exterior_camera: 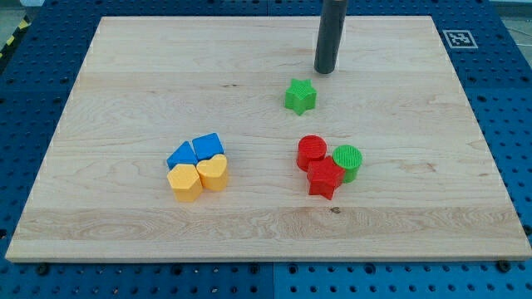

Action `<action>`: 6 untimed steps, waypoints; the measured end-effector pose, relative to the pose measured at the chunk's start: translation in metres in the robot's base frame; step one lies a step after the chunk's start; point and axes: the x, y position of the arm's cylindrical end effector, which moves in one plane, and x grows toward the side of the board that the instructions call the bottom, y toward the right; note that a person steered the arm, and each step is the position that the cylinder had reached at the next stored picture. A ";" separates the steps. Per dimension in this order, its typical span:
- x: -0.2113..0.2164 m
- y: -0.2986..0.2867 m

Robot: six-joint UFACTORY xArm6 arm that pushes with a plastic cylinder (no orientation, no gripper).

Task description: Push the green star into the red circle

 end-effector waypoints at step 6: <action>0.046 -0.025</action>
